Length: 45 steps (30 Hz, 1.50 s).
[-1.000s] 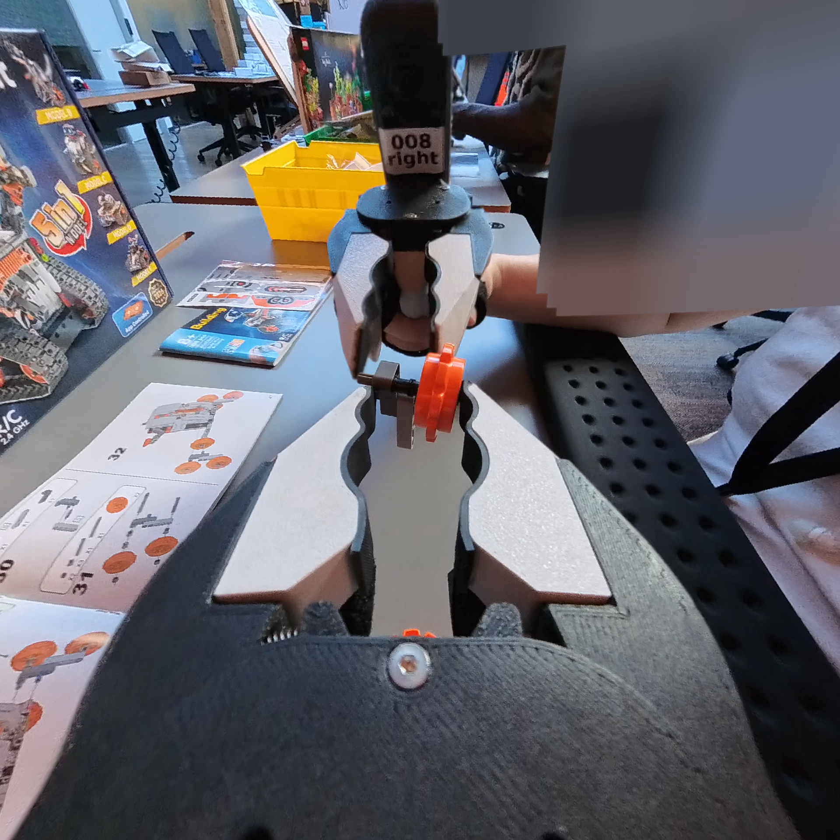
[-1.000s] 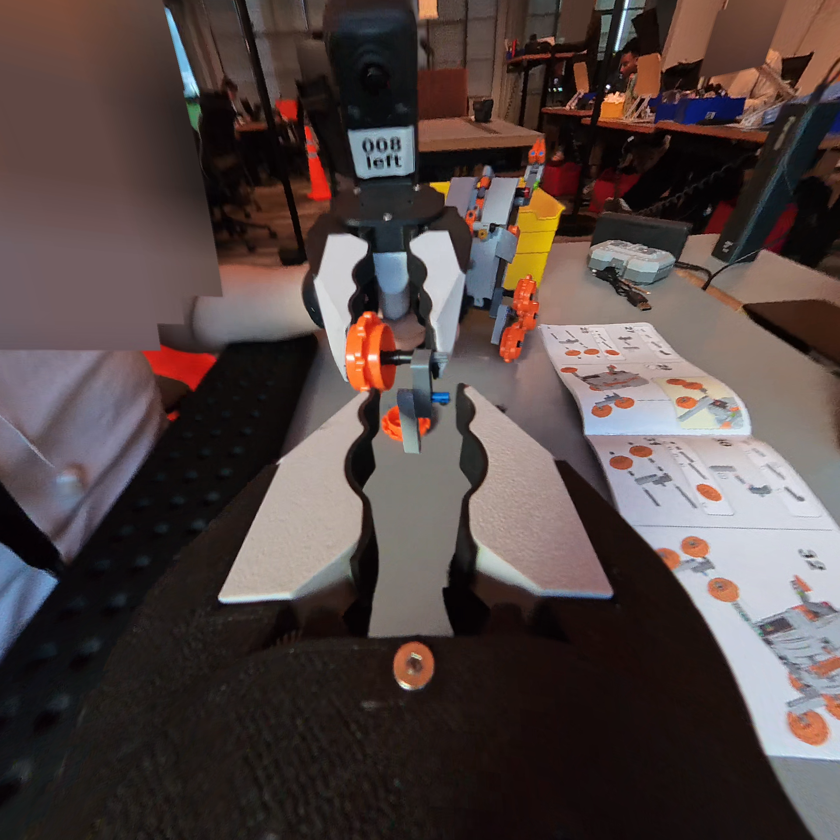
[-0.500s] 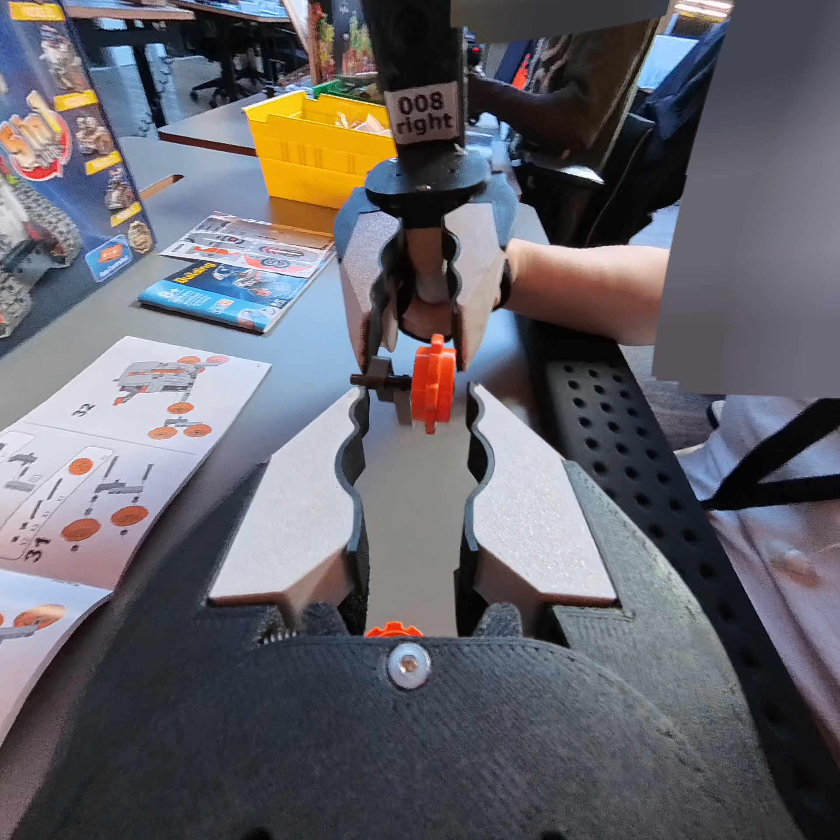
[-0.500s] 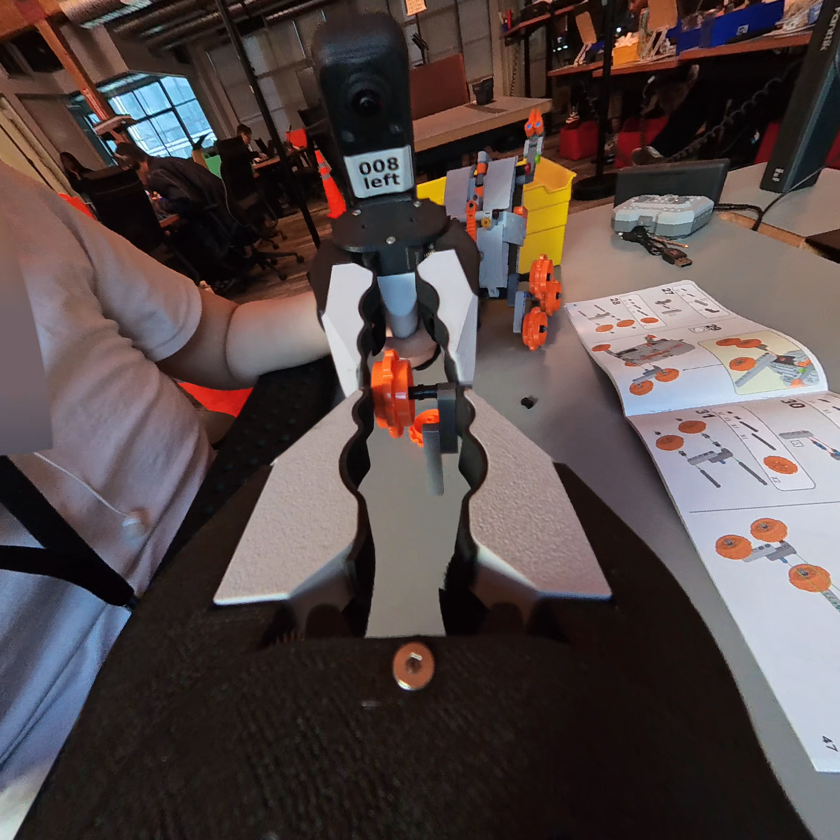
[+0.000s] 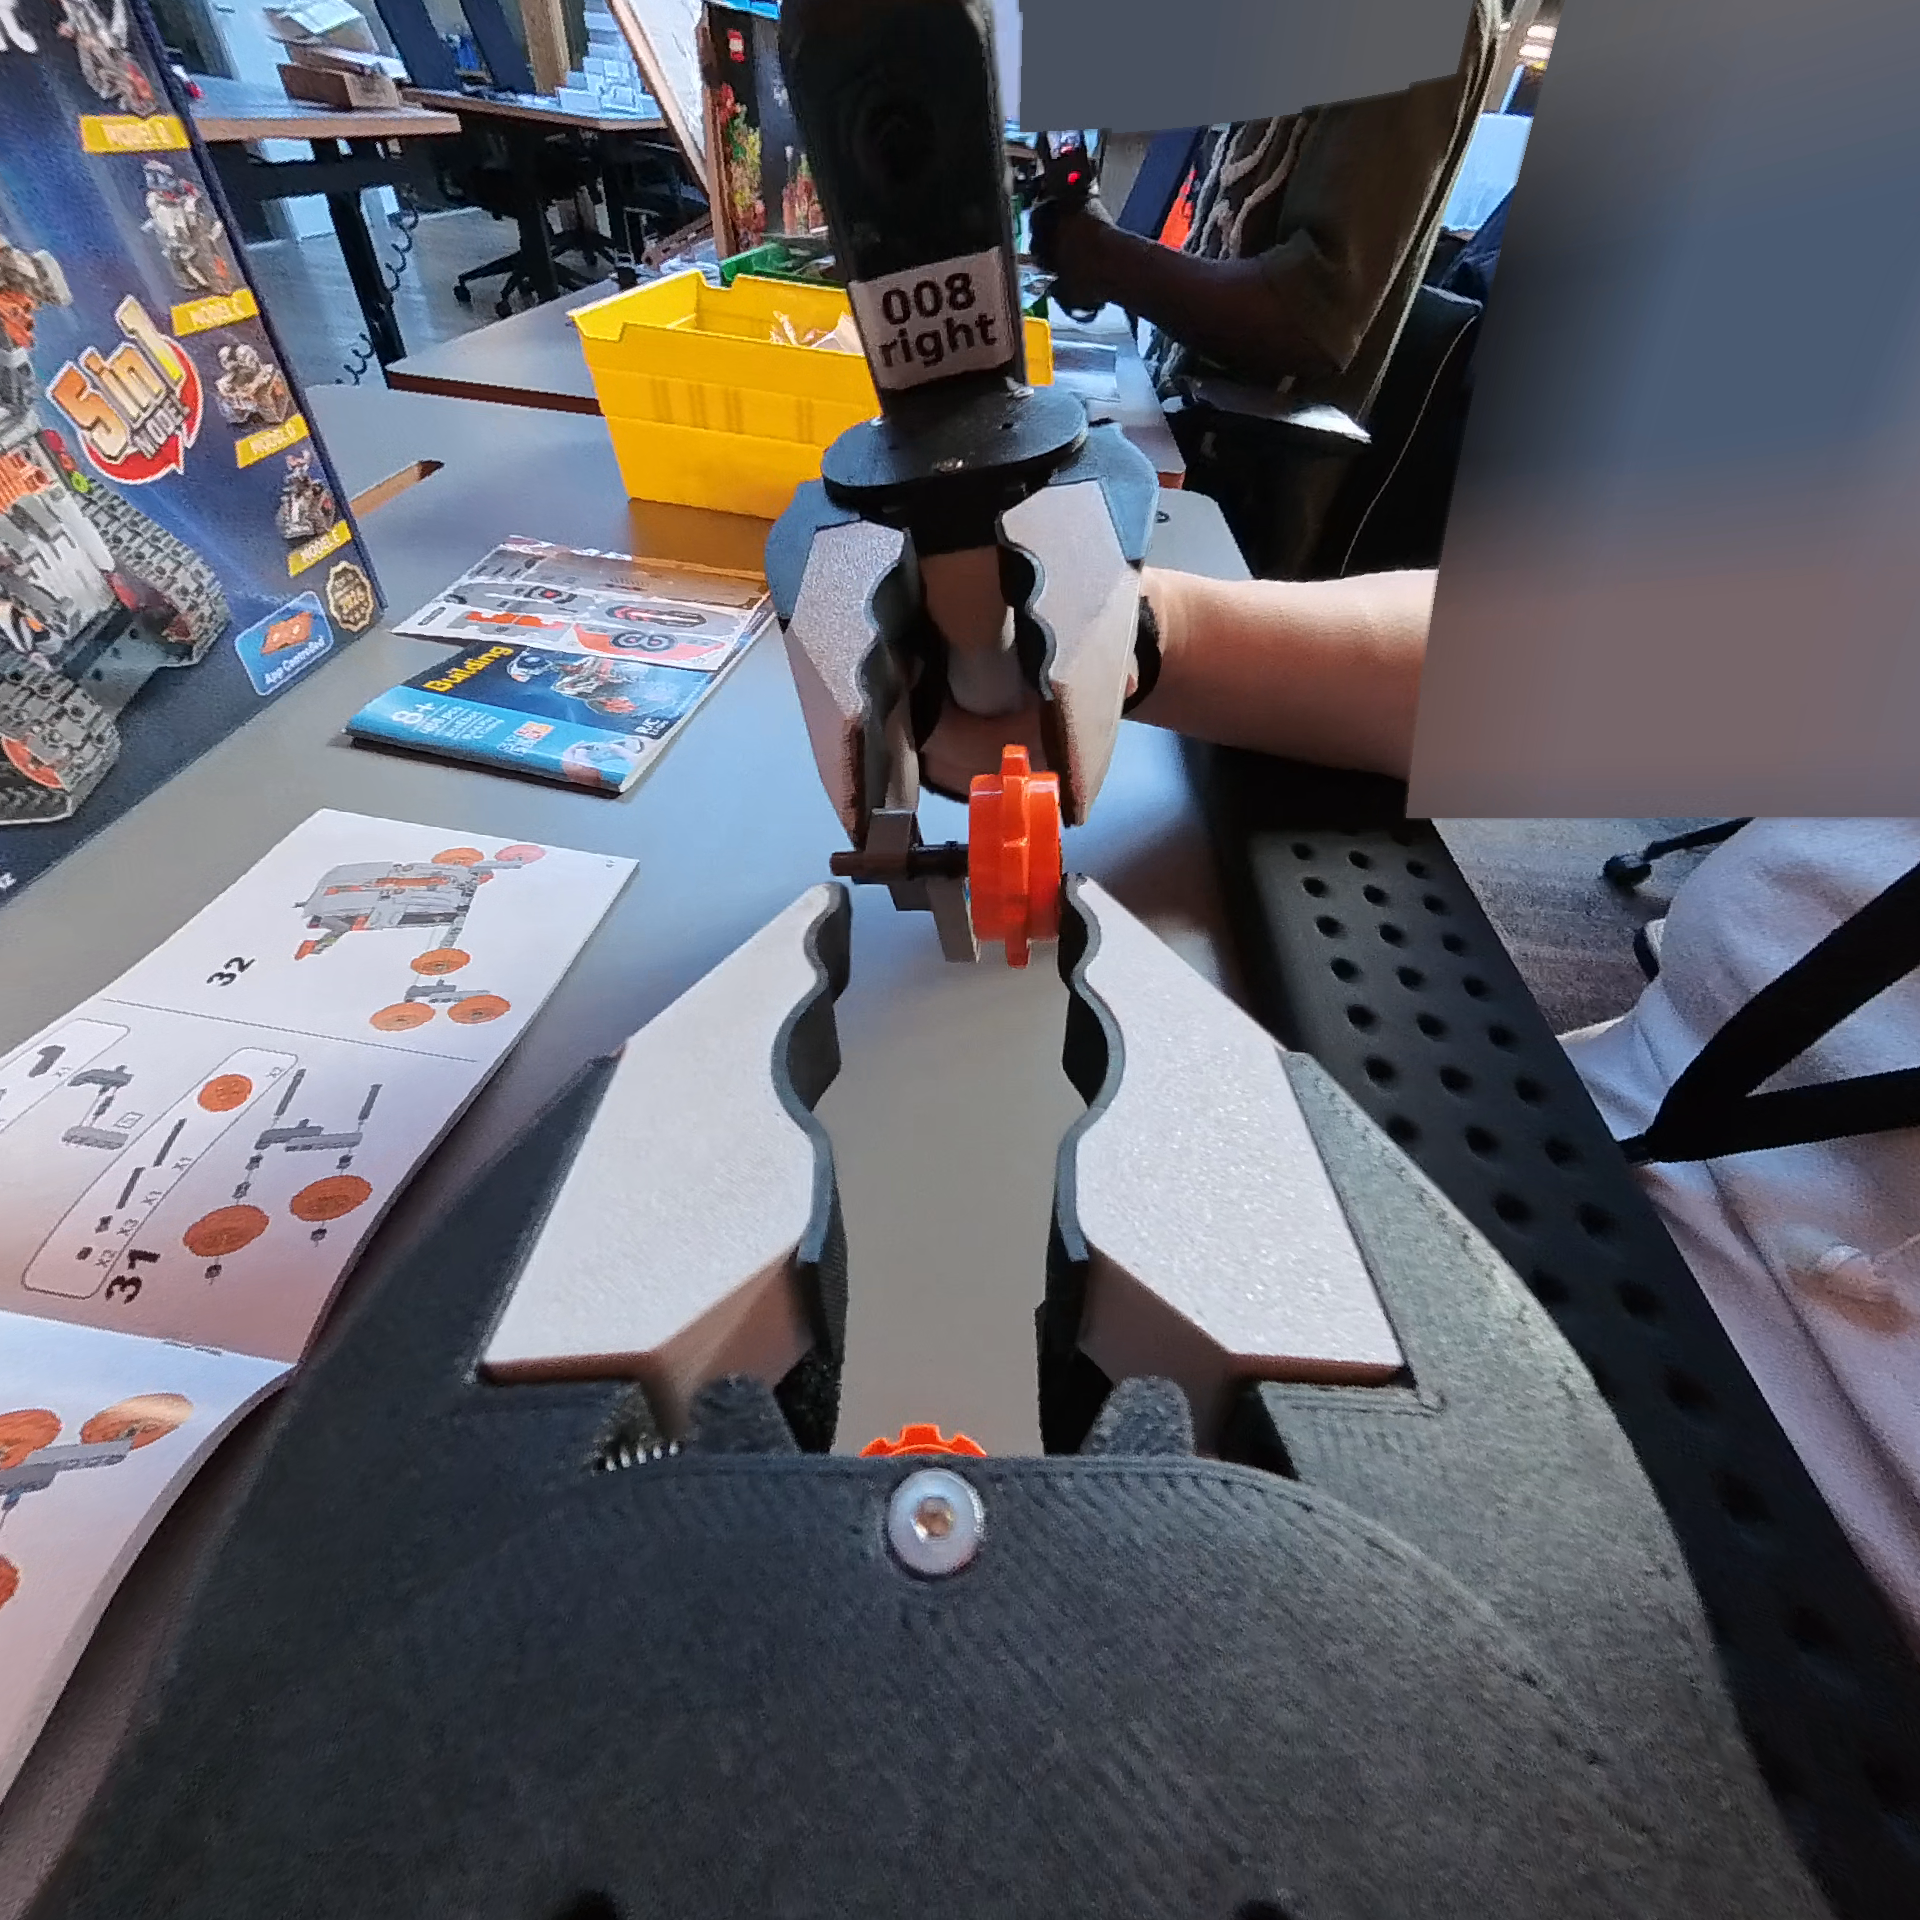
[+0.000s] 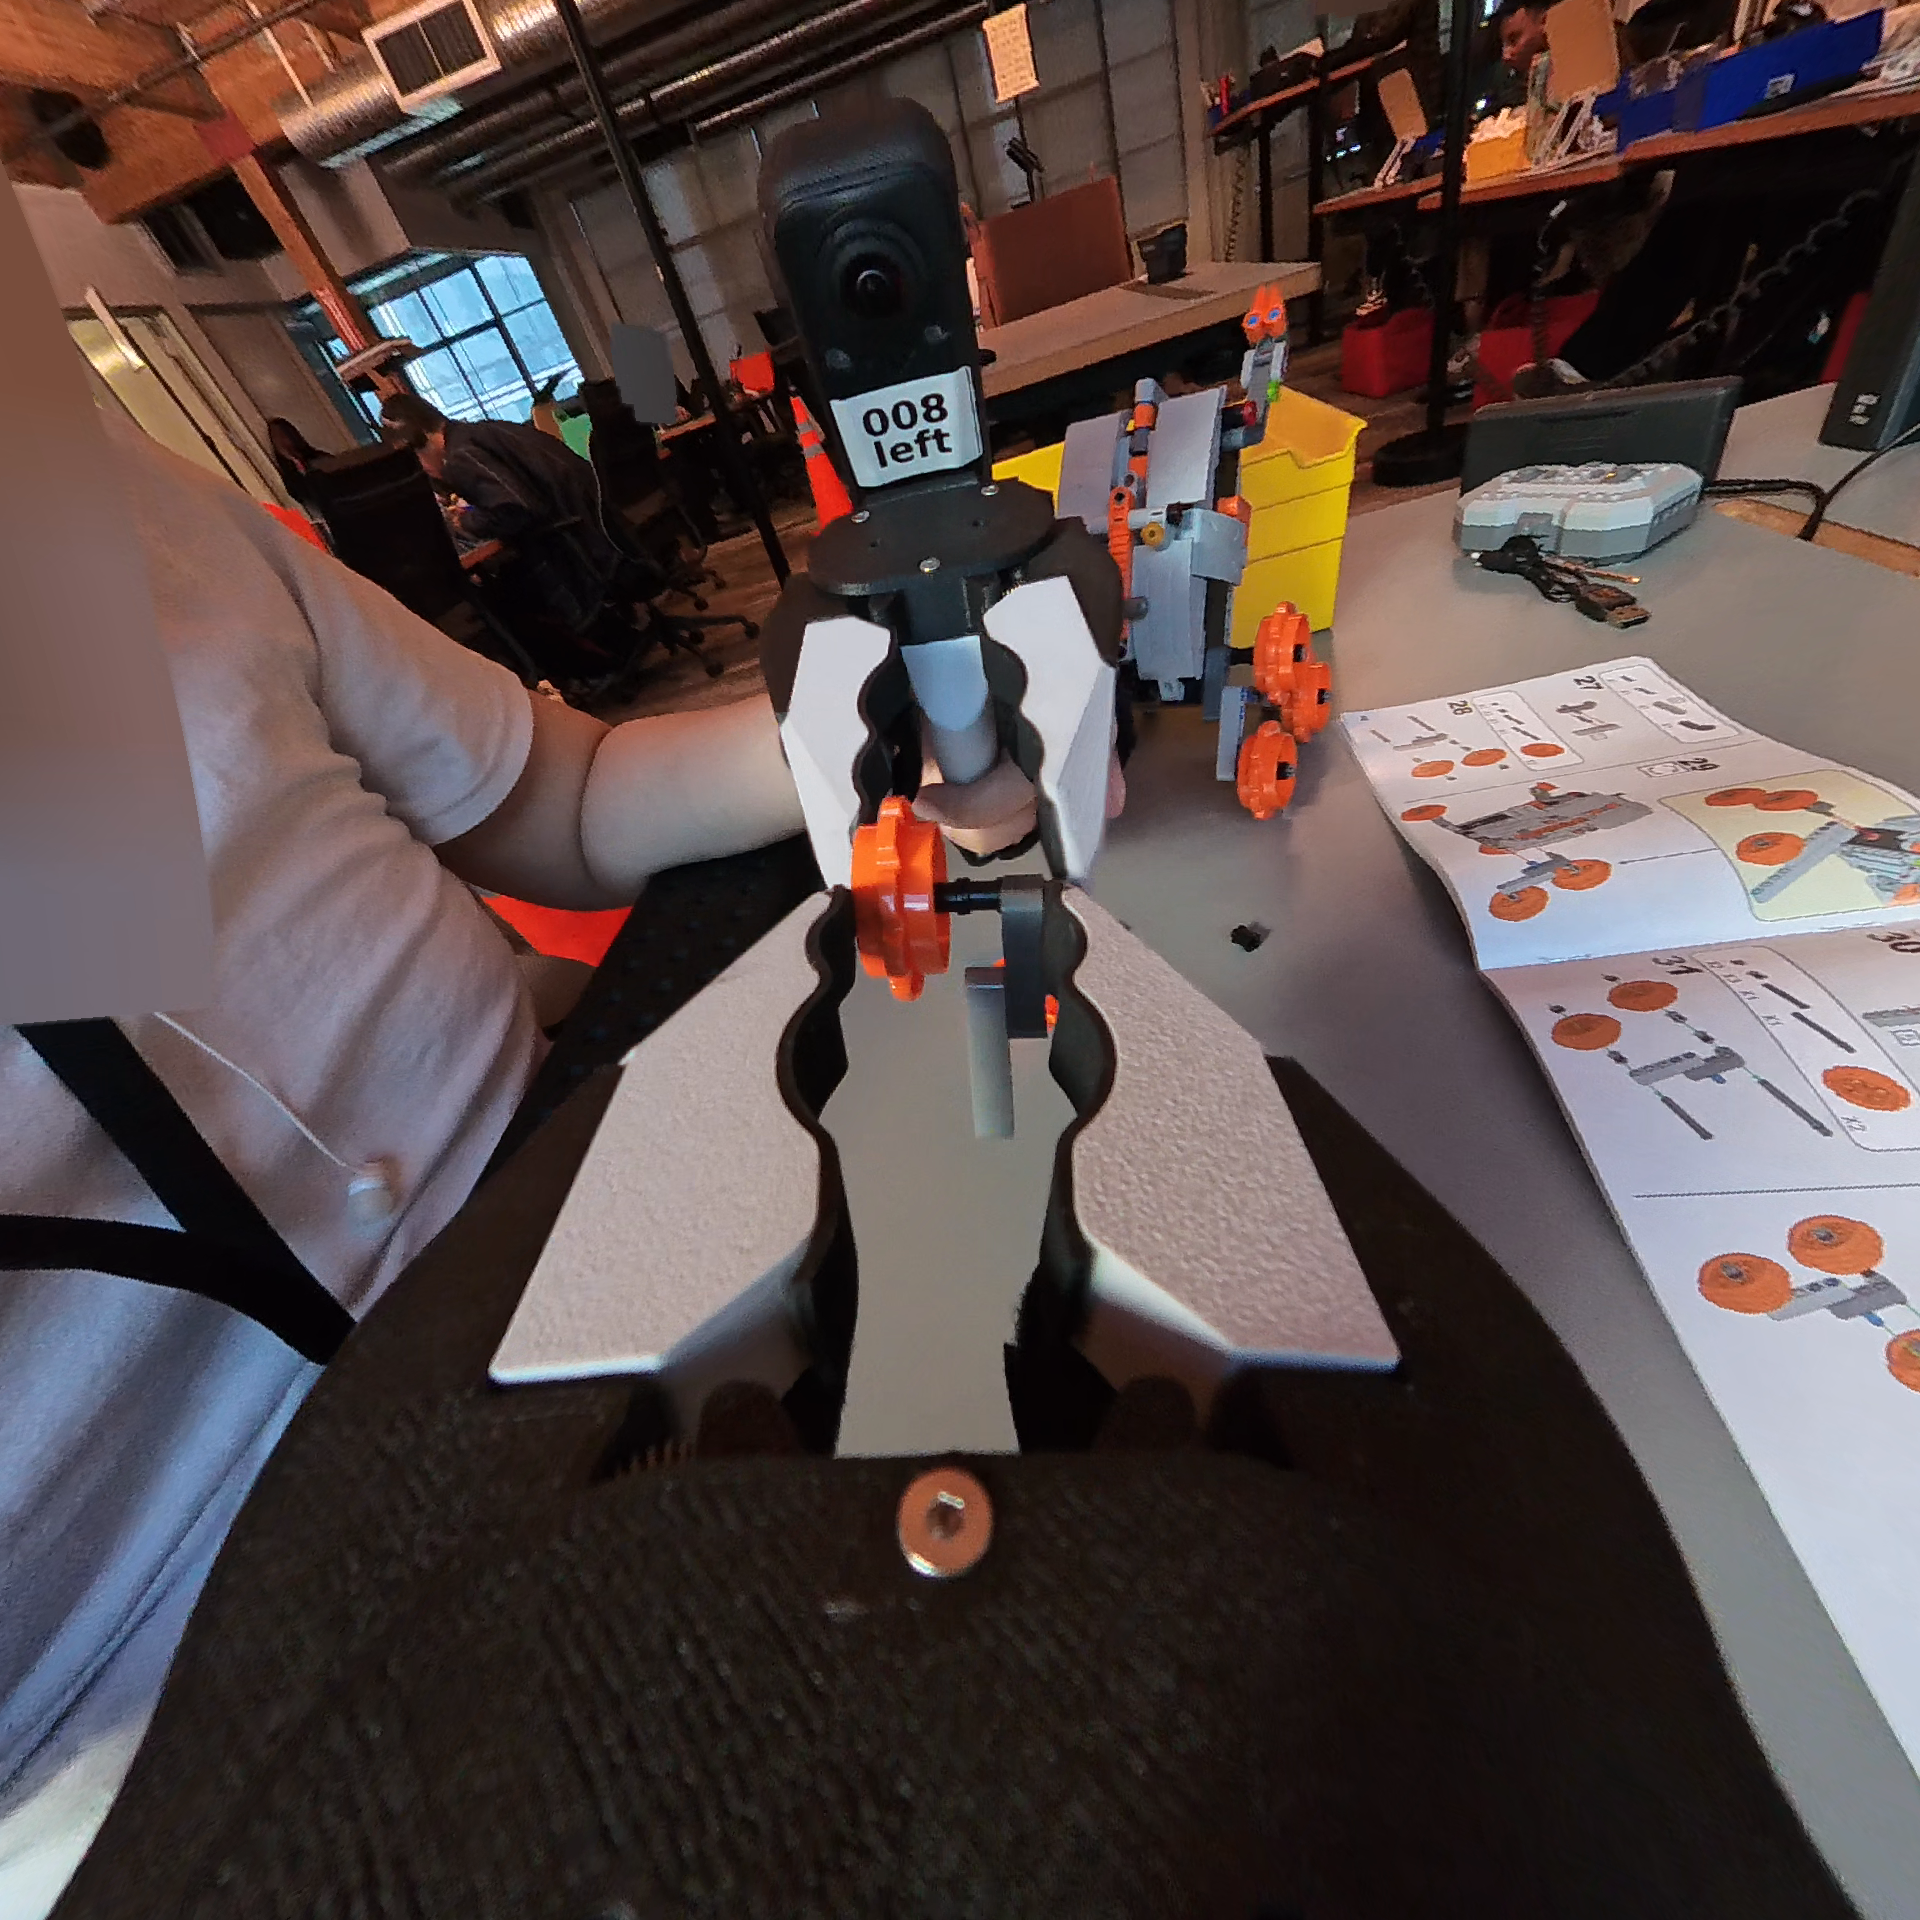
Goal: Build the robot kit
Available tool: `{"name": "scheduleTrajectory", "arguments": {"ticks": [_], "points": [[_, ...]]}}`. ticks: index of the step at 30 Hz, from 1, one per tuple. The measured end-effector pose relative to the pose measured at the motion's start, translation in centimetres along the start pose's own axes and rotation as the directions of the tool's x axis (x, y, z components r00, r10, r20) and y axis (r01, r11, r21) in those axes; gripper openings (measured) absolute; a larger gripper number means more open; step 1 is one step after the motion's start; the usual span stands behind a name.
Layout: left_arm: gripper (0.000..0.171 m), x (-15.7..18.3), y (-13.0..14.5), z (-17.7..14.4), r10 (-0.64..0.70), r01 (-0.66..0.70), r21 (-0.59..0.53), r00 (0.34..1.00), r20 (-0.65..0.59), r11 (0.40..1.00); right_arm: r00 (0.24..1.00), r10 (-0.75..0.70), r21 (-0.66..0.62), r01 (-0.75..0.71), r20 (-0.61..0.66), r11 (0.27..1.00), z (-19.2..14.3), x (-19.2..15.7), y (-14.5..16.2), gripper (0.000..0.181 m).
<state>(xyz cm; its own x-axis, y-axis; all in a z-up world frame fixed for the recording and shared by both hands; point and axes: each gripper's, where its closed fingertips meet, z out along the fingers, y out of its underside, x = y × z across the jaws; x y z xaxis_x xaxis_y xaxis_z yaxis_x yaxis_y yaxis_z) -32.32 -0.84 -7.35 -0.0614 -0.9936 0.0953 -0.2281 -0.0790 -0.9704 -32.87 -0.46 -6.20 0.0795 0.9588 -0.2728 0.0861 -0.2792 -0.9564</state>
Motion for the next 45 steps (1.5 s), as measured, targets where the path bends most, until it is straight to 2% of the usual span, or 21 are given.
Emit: {"name": "scheduleTrajectory", "arguments": {"ticks": [9, 20, 26, 27, 28, 35, 38, 41, 43, 45], "points": [[0.034, 0.2, -0.7, -0.2, -0.044, 0.045, 0.041, 0.999, -0.028, 0.998, 1.000, 0.001, 0.025, -0.002, 0.003, 1.000, -0.1, 0.0, -0.3, 0.035], [0.033, -0.4, -1.0, -0.2, -0.059, 0.058, 0.053, 0.998, 0.017, 0.997, 0.992, -0.082, -0.028, 0.080, -0.091, 0.996, 0.2, 0.7, 0.2, 0.036], [0.033, -0.2, -1.4, -0.3, -0.043, 0.042, 0.073, 0.999, 0.016, 0.996, 0.999, -0.008, -0.008, 0.008, -0.040, 1.000, 0.5, 0.3, 0.3, 0.037], [0.030, 0.0, -1.5, -0.3, -0.037, 0.036, 0.075, 0.999, 0.010, 0.997, 0.999, 0.002, 0.004, -0.002, -0.041, 1.000, 0.4, 0.4, 0.1, 0.038], [0.015, 0.2, -1.6, -0.4, -0.031, 0.031, 0.081, 1.000, -0.003, 0.996, 0.999, 0.011, 0.016, -0.010, -0.051, 1.000, 0.3, 0.6, -0.1, 0.038], [0.021, 0.4, -1.8, -0.4, -0.034, 0.035, 0.086, 0.999, -0.015, 0.996, 0.998, 0.059, 0.023, -0.059, -0.002, 0.998, 0.2, 0.2, -0.2, 0.036], [0.029, 0.1, -1.6, -0.6, 0.003, -0.004, 0.073, 1.000, 0.012, 0.997, 0.991, 0.129, 0.029, -0.130, 0.036, 0.991, 0.2, 0.1, -0.2, 0.036], [0.046, -0.2, -1.3, -0.5, 0.091, -0.094, 0.041, 0.993, 0.075, 0.995, 0.965, 0.246, 0.071, -0.252, 0.086, 0.965, -0.2, 0.3, -0.7, 0.036], [0.053, -0.3, -0.7, -0.2, 0.177, -0.177, -0.012, 0.977, 0.116, 0.984, 0.914, 0.374, 0.083, -0.390, 0.158, 0.917, -0.4, 0.3, -0.9, 0.036], [0.049, -0.5, -0.3, 0.2, 0.214, -0.209, -0.045, 0.965, 0.149, 0.977, 0.866, 0.460, 0.117, -0.486, 0.195, 0.866, -0.7, 0.9, -1.2, 0.036]]}}
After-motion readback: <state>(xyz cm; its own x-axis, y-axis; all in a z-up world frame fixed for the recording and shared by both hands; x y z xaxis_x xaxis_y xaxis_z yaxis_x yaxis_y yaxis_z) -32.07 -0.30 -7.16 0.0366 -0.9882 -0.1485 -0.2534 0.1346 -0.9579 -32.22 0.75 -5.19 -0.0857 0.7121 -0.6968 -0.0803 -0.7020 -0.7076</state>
